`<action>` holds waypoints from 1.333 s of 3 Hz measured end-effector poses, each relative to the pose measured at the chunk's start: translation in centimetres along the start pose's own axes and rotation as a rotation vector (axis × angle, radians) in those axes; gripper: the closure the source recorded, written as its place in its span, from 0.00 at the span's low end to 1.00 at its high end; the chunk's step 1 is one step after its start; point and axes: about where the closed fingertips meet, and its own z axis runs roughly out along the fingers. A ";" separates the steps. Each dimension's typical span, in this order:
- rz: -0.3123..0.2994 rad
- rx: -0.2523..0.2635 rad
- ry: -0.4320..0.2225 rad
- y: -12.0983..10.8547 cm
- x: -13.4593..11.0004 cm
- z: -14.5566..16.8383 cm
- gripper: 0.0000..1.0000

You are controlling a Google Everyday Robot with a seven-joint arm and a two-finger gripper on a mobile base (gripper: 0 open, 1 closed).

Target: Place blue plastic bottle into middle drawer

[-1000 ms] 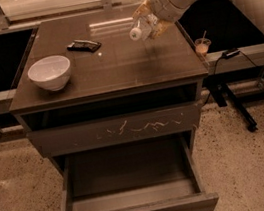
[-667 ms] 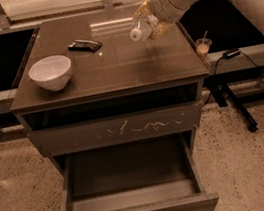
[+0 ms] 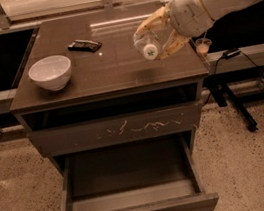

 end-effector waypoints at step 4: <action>0.454 0.196 -0.064 3.6 -6.4 -6.8 1.00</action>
Offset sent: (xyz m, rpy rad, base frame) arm -0.0664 -0.0162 0.0117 0.0881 0.0736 0.0823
